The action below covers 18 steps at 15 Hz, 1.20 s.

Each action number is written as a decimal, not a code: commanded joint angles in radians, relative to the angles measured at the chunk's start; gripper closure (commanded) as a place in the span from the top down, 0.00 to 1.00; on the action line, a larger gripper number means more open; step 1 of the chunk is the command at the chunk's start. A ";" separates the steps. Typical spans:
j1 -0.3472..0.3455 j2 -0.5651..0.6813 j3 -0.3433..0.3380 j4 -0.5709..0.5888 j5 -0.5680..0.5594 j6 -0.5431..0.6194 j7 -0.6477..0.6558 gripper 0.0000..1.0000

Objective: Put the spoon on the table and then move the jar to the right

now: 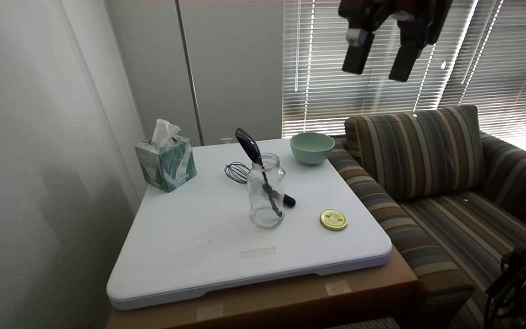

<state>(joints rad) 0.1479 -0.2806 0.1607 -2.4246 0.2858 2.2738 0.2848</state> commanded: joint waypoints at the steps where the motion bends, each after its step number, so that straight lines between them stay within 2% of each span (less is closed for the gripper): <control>1: 0.011 0.147 0.007 0.076 0.008 0.086 -0.046 1.00; 4: 0.016 0.275 0.014 0.171 -0.068 0.106 -0.106 1.00; 8: 0.025 0.433 0.011 0.323 -0.282 0.090 -0.115 1.00; 10: 0.033 0.506 0.002 0.402 -0.346 0.092 -0.122 1.00; 13: 0.029 0.594 0.005 0.504 -0.331 0.078 -0.167 1.00; 14: 0.037 0.529 0.000 0.428 -0.335 0.092 -0.123 1.00; 18: 0.042 0.547 -0.001 0.448 -0.334 0.091 -0.124 1.00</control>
<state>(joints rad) 0.1779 0.2669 0.1719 -1.9783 -0.0530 2.3672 0.1640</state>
